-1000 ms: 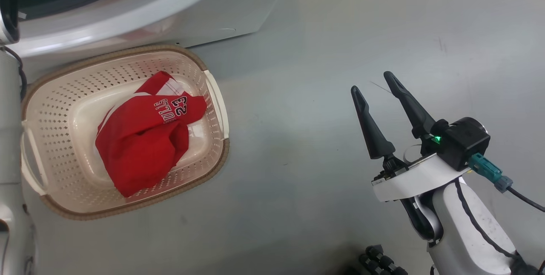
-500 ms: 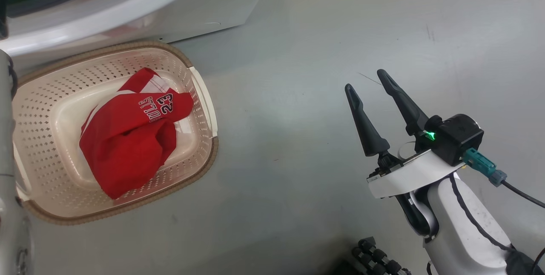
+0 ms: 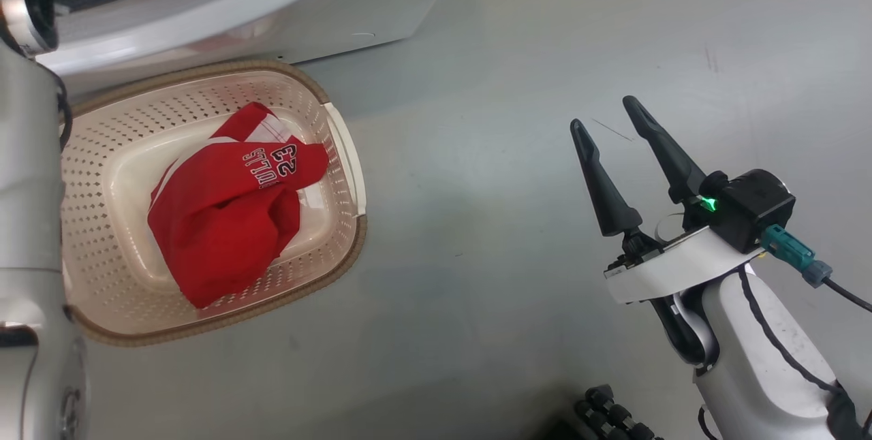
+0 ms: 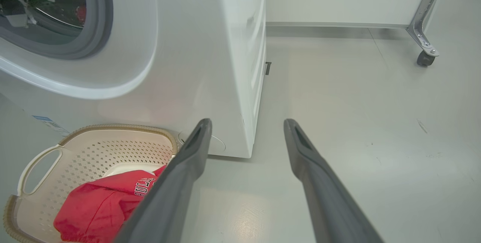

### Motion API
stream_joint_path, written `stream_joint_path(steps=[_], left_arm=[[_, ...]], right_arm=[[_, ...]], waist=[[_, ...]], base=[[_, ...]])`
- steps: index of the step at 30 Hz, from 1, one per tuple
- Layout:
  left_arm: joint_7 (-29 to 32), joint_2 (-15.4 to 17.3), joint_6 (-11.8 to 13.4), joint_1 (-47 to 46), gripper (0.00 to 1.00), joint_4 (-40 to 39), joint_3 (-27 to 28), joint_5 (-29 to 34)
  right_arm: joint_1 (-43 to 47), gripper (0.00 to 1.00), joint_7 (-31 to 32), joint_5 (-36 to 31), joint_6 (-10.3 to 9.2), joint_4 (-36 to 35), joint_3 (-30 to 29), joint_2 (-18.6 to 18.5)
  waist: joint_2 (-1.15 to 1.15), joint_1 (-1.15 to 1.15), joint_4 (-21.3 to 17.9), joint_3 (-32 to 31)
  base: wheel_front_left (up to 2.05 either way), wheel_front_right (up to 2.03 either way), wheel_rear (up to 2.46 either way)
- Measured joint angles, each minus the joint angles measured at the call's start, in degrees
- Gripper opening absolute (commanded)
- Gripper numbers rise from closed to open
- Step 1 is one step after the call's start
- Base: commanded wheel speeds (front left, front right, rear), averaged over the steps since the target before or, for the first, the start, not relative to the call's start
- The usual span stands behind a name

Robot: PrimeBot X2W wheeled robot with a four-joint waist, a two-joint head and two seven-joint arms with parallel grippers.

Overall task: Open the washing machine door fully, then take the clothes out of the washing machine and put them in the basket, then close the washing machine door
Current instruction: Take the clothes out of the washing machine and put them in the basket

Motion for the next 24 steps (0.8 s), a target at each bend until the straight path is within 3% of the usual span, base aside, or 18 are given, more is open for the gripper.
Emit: stream_joint_path(steps=[11,24], left_arm=[[-11.14,-2.58,-0.11,1.06,0.00,-2.66,0.97,-1.51],[-25.74,-5.86,-1.03,13.41,0.00,-7.50,-0.16,-2.34]], right_arm=[[-0.18,1.00,0.00,-0.02,0.00,-0.02,-1.87,-1.27],[0.86,1.00,0.00,-0.46,-0.01,0.36,-4.22,-1.68]], waist=[[0.00,0.00,3.50,-1.62],[0.00,0.00,7.14,-6.36]], base=[[0.00,0.00,0.00],[0.00,0.00,0.00]])
